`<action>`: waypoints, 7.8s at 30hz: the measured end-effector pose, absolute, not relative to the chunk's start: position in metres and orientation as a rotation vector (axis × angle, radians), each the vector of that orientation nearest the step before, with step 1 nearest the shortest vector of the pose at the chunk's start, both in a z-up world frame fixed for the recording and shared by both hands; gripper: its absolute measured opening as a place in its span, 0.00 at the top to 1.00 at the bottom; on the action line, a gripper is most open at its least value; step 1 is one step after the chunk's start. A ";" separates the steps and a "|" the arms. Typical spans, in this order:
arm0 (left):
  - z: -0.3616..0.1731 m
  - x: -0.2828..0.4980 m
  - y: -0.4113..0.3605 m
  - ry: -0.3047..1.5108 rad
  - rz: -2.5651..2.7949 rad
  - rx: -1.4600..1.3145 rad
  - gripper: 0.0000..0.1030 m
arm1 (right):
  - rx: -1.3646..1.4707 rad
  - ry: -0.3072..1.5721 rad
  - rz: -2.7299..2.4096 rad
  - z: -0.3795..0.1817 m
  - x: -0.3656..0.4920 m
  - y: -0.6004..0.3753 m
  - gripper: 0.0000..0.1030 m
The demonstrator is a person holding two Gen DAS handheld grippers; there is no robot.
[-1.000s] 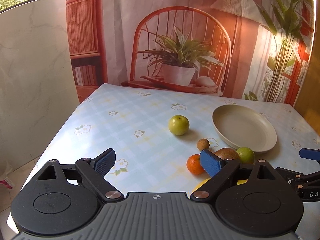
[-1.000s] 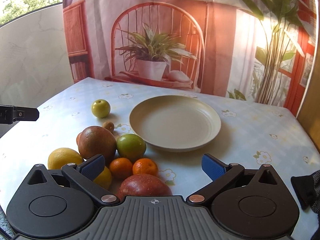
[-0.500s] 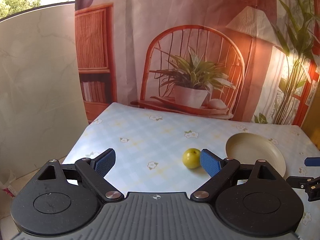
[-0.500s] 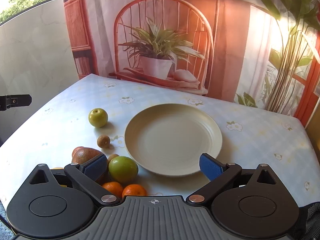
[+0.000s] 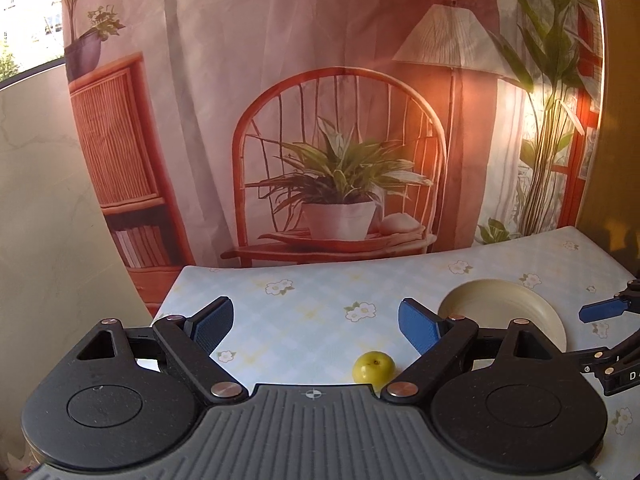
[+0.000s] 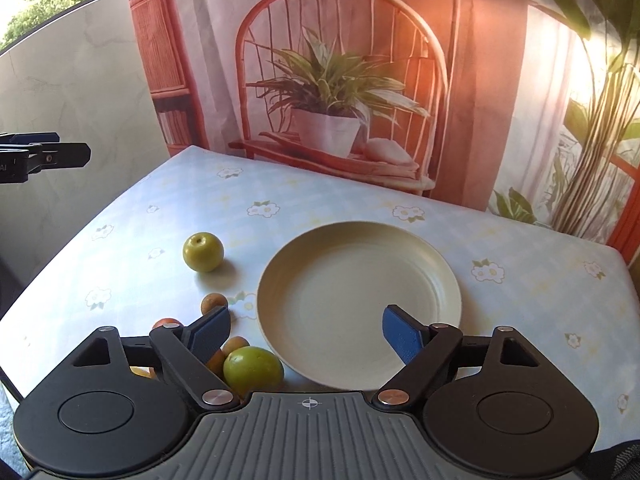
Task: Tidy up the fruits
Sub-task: 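Move the left gripper open toward the small yellow-green apple, then close the left gripper on the yellow-green apple and lift it, then grasp a tangerine with the right gripper while the left gripper holds the apple, then lower the apple and tangerine onto the cream plate and open both grippers, then withdraw both grippers from the plate and move toward the large red apple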
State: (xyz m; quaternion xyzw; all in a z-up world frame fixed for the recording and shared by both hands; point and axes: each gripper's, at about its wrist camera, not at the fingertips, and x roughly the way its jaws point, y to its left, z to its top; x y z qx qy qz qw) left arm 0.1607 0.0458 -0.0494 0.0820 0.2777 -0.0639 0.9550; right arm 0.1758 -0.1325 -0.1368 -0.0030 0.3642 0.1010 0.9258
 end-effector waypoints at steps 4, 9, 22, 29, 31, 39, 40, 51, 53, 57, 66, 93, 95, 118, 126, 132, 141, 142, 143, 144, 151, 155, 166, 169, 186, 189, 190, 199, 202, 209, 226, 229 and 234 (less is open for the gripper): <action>-0.070 0.176 0.053 0.653 -0.153 0.106 0.16 | 0.050 0.775 0.195 -0.152 0.177 -0.135 0.30; -0.101 0.198 0.056 0.721 -0.183 0.061 0.22 | 0.100 0.819 0.186 -0.170 0.175 -0.141 0.33; -0.178 0.258 0.034 0.897 -0.246 -0.046 0.28 | 0.169 0.873 0.142 -0.184 0.168 -0.157 0.39; -0.189 0.270 0.025 0.946 -0.256 -0.050 0.39 | 0.175 0.883 0.145 -0.185 0.167 -0.156 0.40; -0.190 0.270 0.024 0.956 -0.261 -0.035 0.49 | 0.172 0.884 0.143 -0.184 0.166 -0.155 0.40; -0.187 0.257 0.031 0.963 -0.288 -0.015 0.51 | 0.173 0.890 0.154 -0.184 0.164 -0.154 0.41; -0.186 0.254 0.032 0.963 -0.290 -0.004 0.51 | 0.172 0.892 0.155 -0.184 0.164 -0.153 0.41; -0.186 0.211 0.042 0.936 -0.326 0.071 0.51 | 0.101 0.951 0.175 -0.189 0.166 -0.144 0.48; -0.187 0.208 0.046 0.932 -0.328 0.052 0.51 | 0.088 0.969 0.192 -0.190 0.168 -0.142 0.54; -0.189 0.205 0.052 0.924 -0.328 0.012 0.51 | 0.051 1.014 0.249 -0.190 0.172 -0.132 0.57; -0.196 0.200 0.052 0.930 -0.350 -0.011 0.51 | 0.050 1.082 0.274 -0.201 0.182 -0.122 0.61; -0.162 0.202 0.045 0.850 -0.325 0.024 0.52 | 0.188 0.936 0.269 -0.195 0.164 -0.159 0.68; -0.155 0.205 0.040 0.834 -0.334 0.033 0.52 | 0.193 0.901 0.259 -0.189 0.164 -0.167 0.68; -0.176 0.283 -0.063 0.847 -0.523 0.216 0.52 | -0.025 0.803 0.111 -0.207 0.257 -0.201 0.68; -0.195 0.298 -0.075 0.897 -0.525 0.254 0.52 | -0.030 0.798 0.102 -0.217 0.268 -0.199 0.68; -0.201 0.301 -0.077 0.916 -0.533 0.256 0.52 | -0.062 0.783 0.073 -0.218 0.268 -0.200 0.67; -0.200 0.299 -0.077 0.920 -0.530 0.244 0.50 | -0.110 0.781 0.074 -0.219 0.262 -0.195 0.65; -0.199 0.299 -0.076 0.919 -0.530 0.242 0.49 | -0.111 0.779 0.073 -0.219 0.261 -0.195 0.64; -0.198 0.297 -0.075 0.916 -0.528 0.239 0.48 | -0.109 0.776 0.073 -0.218 0.260 -0.194 0.63; -0.196 0.297 -0.074 0.912 -0.526 0.236 0.47 | -0.107 0.773 0.073 -0.217 0.259 -0.194 0.63; -0.183 0.287 -0.072 0.876 -0.501 0.231 0.46 | -0.101 0.758 0.054 -0.211 0.251 -0.195 0.63; -0.176 0.280 -0.065 0.859 -0.486 0.217 0.44 | -0.073 0.745 0.049 -0.207 0.243 -0.197 0.63; -0.144 0.252 -0.024 0.807 -0.378 0.184 0.36 | 0.040 0.679 0.034 -0.190 0.207 -0.195 0.62; -0.136 0.240 -0.013 0.781 -0.335 0.192 0.36 | 0.064 0.658 0.027 -0.186 0.194 -0.191 0.62; -0.117 0.156 0.027 0.681 -0.235 0.098 0.33 | 0.121 0.551 0.050 -0.185 0.113 -0.159 0.59; -0.119 0.145 0.028 0.669 -0.233 0.096 0.33 | 0.123 0.547 0.045 -0.186 0.104 -0.158 0.58; -0.120 0.143 0.027 0.666 -0.236 0.093 0.33 | 0.122 0.546 0.042 -0.187 0.100 -0.158 0.58; -0.130 0.126 0.016 0.666 -0.280 0.110 0.33 | 0.079 0.557 0.037 -0.193 0.082 -0.151 0.54; -0.132 0.124 0.016 0.674 -0.292 0.104 0.33 | 0.059 0.566 0.041 -0.195 0.076 -0.148 0.52; -0.135 0.121 0.017 0.675 -0.294 0.096 0.32 | 0.041 0.569 0.054 -0.198 0.065 -0.141 0.43; -0.136 0.109 0.024 0.683 -0.304 0.068 0.25 | -0.063 0.584 0.132 -0.207 0.051 -0.112 0.25; -0.137 0.108 0.023 0.689 -0.306 0.062 0.25 | -0.085 0.597 0.165 -0.211 0.049 -0.105 0.25; -0.139 0.106 0.023 0.697 -0.303 0.061 0.24 | -0.100 0.631 0.193 -0.221 0.048 -0.098 0.25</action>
